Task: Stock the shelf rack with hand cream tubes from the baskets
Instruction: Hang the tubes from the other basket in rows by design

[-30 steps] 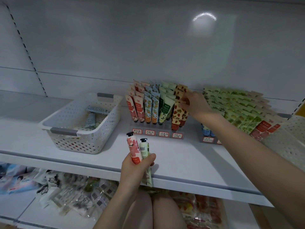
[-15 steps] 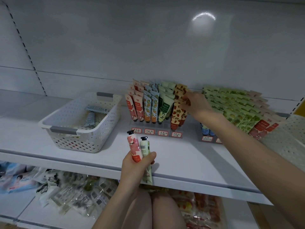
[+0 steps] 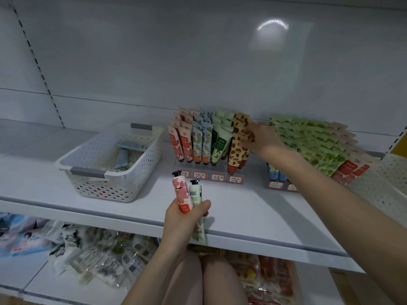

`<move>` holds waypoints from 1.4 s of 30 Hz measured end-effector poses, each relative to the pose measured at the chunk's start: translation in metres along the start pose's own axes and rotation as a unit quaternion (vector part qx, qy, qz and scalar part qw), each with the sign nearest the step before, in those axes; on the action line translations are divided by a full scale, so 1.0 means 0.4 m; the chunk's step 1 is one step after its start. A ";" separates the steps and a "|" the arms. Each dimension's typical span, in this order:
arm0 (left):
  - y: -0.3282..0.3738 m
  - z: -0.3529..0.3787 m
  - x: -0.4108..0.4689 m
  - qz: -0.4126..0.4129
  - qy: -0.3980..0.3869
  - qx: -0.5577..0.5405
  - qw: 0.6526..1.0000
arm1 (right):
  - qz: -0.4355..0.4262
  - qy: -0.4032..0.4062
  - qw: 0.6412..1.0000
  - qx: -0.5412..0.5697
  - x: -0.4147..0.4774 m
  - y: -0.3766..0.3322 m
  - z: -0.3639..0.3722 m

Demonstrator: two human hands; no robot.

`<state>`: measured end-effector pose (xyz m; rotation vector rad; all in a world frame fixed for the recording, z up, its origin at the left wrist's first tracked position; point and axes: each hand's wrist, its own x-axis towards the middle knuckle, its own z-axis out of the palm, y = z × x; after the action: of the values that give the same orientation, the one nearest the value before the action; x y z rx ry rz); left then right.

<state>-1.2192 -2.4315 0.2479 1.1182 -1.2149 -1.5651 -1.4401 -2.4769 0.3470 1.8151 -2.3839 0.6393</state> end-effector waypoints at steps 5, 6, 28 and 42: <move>0.006 0.002 -0.003 0.002 -0.002 0.002 1.000 | -0.001 0.020 1.000 0.012 -0.004 0.001 -0.002; 0.008 0.002 -0.003 0.001 -0.003 0.001 1.000 | -0.009 0.037 0.999 0.016 -0.007 -0.001 -0.004; 0.037 -0.045 0.016 0.010 0.032 -0.070 0.997 | -0.006 -0.173 0.858 0.483 -0.195 -0.068 0.023; 0.058 -0.035 0.038 -0.023 0.069 -0.198 0.978 | 0.047 -0.186 0.843 0.503 -0.279 -0.023 0.062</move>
<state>-1.2072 -2.4533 0.2665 0.9775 -0.7465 -1.6434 -1.3940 -2.3872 0.2926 2.2991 -2.5834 2.0234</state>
